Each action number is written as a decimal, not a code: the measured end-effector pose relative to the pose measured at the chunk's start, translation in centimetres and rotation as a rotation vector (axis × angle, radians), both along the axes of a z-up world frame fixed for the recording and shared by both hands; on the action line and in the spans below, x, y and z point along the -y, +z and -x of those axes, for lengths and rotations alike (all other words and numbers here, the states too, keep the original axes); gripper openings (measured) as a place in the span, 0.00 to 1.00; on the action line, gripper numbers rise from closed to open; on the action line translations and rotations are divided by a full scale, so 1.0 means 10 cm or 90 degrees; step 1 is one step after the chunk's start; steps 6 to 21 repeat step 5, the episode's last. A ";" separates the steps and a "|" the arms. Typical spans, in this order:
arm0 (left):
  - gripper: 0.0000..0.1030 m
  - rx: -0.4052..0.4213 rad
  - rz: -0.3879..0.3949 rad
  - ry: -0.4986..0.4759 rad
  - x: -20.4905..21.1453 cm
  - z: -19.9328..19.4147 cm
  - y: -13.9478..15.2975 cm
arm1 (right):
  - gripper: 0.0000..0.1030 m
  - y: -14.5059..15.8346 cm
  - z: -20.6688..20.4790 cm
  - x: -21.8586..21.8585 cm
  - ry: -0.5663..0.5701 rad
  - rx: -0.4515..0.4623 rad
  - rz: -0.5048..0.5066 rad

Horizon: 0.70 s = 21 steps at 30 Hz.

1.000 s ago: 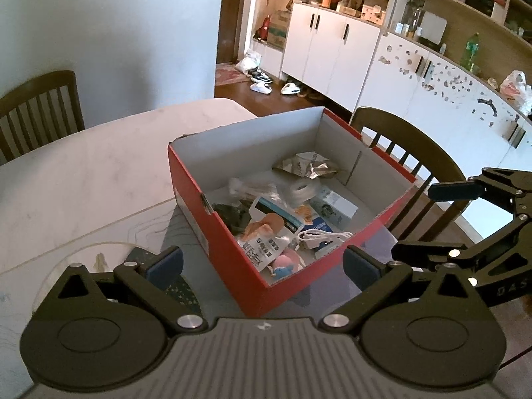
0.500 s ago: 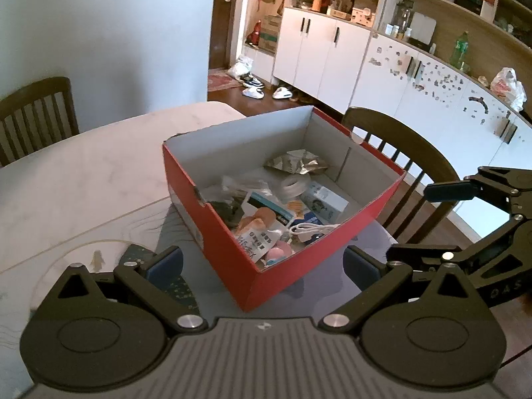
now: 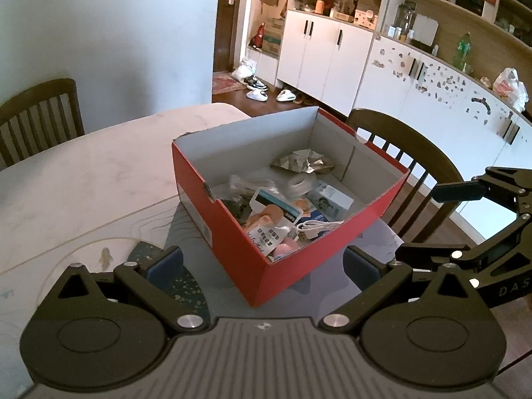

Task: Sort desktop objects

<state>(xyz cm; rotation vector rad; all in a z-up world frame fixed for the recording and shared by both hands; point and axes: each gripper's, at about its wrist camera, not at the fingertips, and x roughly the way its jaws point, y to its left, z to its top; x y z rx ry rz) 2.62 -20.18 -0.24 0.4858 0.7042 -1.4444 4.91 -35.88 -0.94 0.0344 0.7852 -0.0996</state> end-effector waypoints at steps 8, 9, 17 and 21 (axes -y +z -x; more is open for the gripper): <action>1.00 -0.001 0.013 0.005 -0.07 -0.06 0.05 | 0.92 0.01 0.00 -0.02 -0.006 0.002 -0.003; 1.00 -0.001 0.013 0.005 -0.07 -0.06 0.05 | 0.92 0.01 0.00 -0.02 -0.006 0.002 -0.003; 1.00 -0.001 0.013 0.005 -0.07 -0.06 0.05 | 0.92 0.01 0.00 -0.02 -0.006 0.002 -0.003; 1.00 -0.001 0.013 0.005 -0.07 -0.06 0.05 | 0.92 0.01 0.00 -0.02 -0.006 0.002 -0.003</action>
